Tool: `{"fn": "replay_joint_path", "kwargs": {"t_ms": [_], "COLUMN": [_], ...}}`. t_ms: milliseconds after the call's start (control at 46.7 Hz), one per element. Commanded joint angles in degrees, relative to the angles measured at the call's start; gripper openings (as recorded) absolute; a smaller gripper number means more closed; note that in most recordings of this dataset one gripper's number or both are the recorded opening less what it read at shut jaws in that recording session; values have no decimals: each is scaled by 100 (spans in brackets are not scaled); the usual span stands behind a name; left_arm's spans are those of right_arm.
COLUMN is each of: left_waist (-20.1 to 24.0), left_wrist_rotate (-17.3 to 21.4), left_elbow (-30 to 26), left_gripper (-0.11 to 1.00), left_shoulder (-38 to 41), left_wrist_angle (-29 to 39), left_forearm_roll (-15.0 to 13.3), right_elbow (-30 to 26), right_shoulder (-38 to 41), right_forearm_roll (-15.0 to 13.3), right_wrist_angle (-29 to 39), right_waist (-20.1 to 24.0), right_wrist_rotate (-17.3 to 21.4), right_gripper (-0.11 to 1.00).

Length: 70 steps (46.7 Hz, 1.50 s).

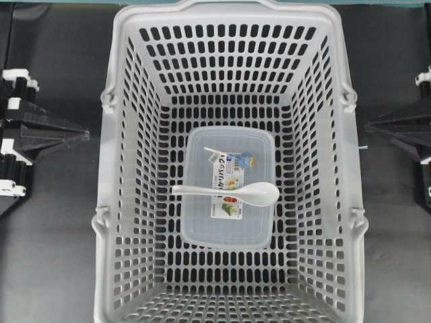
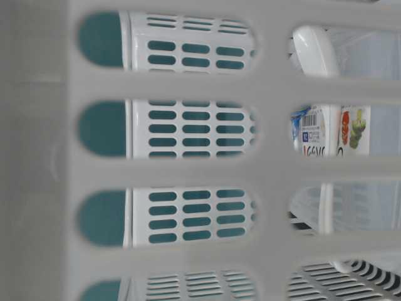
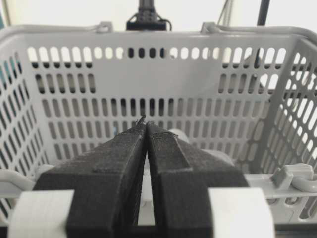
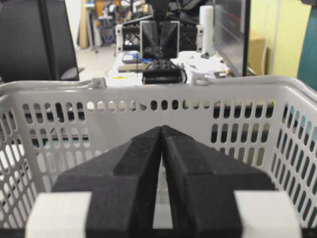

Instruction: Pick up the chinese spoon from the shopping basket with the left arm.

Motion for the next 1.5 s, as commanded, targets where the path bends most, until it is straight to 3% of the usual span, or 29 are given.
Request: {"fn": "replay_joint_path", "kwargs": {"t_ms": [0,107,193,642,728,942,1006,1092,1177,1370,1477], "left_waist": [-26,-70,-132,-396,-404,-387,-387,-387,-387,-466,-527], "left_wrist_rotate": [-53,-26,0,387,378,413,378,352,334,316,334], "left_elbow": [-606,-1266,-1749,-4043,-4474,-5265,-5440,-5616,-5774,-6073,-6179], "left_gripper": [6,0,0,0,0,0,0,2,16,75,91], "left_shoulder": [281,694,967,2883,3437,4544,4808,5071,5344,6091,6407], "left_wrist_angle": [844,2285,3015,5353,5704,5924,5933,5950,6038,6372,6372], "left_forearm_roll": [229,237,237,237,237,237,237,237,237,237,237], "right_elbow": [-97,-97,-97,-114,-114,-114,-114,-114,-114,-105,-105], "right_shoulder": [62,53,53,18,9,9,-9,-18,-18,-18,-18], "right_forearm_roll": [62,88,88,88,88,88,88,79,88,88,88], "right_wrist_angle": [-26,158,299,598,589,580,624,624,624,624,624], "right_waist": [-35,-62,-62,-97,-97,-97,-97,-97,-105,-123,-141], "right_wrist_rotate": [62,70,88,519,510,501,492,492,492,492,492], "right_gripper": [0,0,0,2,12,63,70,70,69,69,69]}}
